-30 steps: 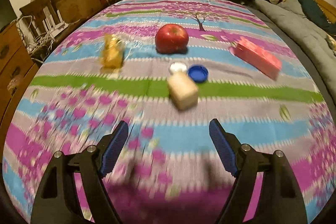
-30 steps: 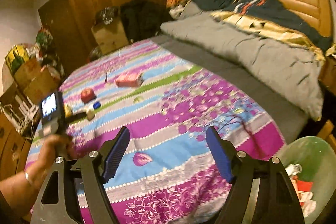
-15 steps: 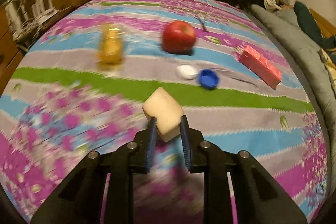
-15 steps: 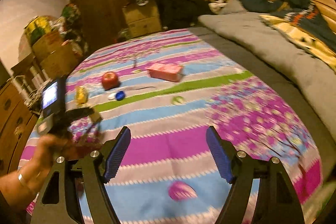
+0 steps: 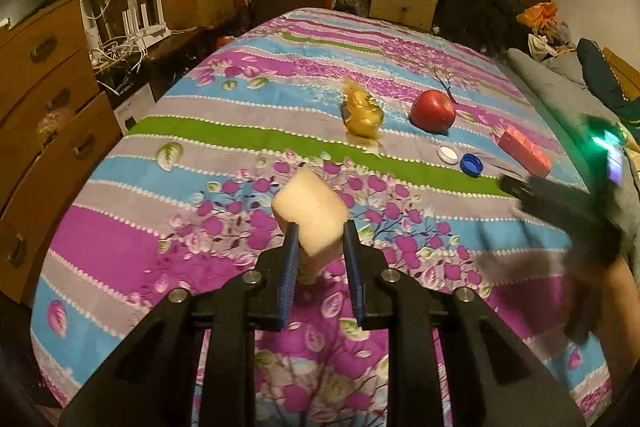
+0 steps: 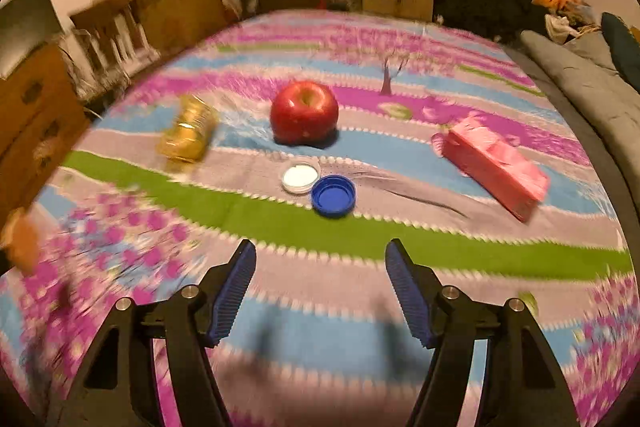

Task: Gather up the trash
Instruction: 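Grasp the blue bottle cap with the right tool while the left tool holds the block, then lift the cream block and blue cap and carry them toward the bin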

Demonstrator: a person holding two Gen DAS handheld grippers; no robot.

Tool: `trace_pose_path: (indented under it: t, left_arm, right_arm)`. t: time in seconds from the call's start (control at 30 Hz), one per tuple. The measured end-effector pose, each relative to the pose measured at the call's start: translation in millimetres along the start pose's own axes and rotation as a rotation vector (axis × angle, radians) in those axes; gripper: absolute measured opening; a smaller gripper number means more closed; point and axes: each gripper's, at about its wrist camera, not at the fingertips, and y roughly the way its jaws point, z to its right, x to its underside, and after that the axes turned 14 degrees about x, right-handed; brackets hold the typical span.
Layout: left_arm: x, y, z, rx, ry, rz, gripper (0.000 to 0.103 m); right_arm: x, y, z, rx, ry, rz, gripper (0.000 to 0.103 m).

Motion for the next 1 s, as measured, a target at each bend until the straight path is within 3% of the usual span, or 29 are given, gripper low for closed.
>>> trace_pose_path:
  t: [0.03,0.13,0.2,0.27,0.3,0.33,0.47,0.57,0.6,0.77,0.83,1.0]
  left_arm:
    - [0,-1,-4,0.0,-0.008,-0.004,0.021]
    - [1,-3,-15,-0.012,-0.033,0.002,0.021]
    - [1,-4,-20,-0.019,-0.041,0.001,0.021]
    - [0,-5,-22,-0.037,-0.024,0.009,0.021]
    - [-1,-6,-22,-0.043,-0.014,0.014,0.021]
    - [-1,-6,-23,-0.042,-0.01,0.015,0.021]
    - [1,-5,-26,-0.022,-0.034,0.004,0.021]
    - [4,-4,-23,-0.011,-0.031,-0.001,0.021]
    - [5,-4,-22,-0.008,-0.028,-0.004,0.021]
    - [5,2,-33,-0.014,-0.051,-0.024,0.021]
    - [4,5,-37,-0.022,-0.065,-0.028,0.021]
    - [5,6,-32,-0.026,-0.041,-0.029,0.021]
  right_arm:
    - [-6,15,-7,0.012,-0.014,-0.023,0.064]
    - [-20,59,-20,0.076,-0.027,-0.094,0.043]
    - [-26,84,-17,0.07,0.014,-0.132,0.026]
    - [-24,91,-12,0.059,0.056,-0.125,0.025]
    - [-23,91,-8,0.053,0.08,-0.12,0.009]
    - [-21,89,-5,0.043,0.098,-0.119,0.005]
    - [-7,75,9,0.022,0.155,-0.107,0.007]
    - [-3,69,10,0.006,0.148,-0.089,0.053]
    - [-6,70,7,0.027,0.125,-0.078,0.056]
    - [-28,98,-7,0.057,0.01,-0.093,0.056]
    - [-32,101,-8,0.051,-0.023,-0.08,0.04]
    - [-8,63,3,0.052,0.003,-0.023,0.04]
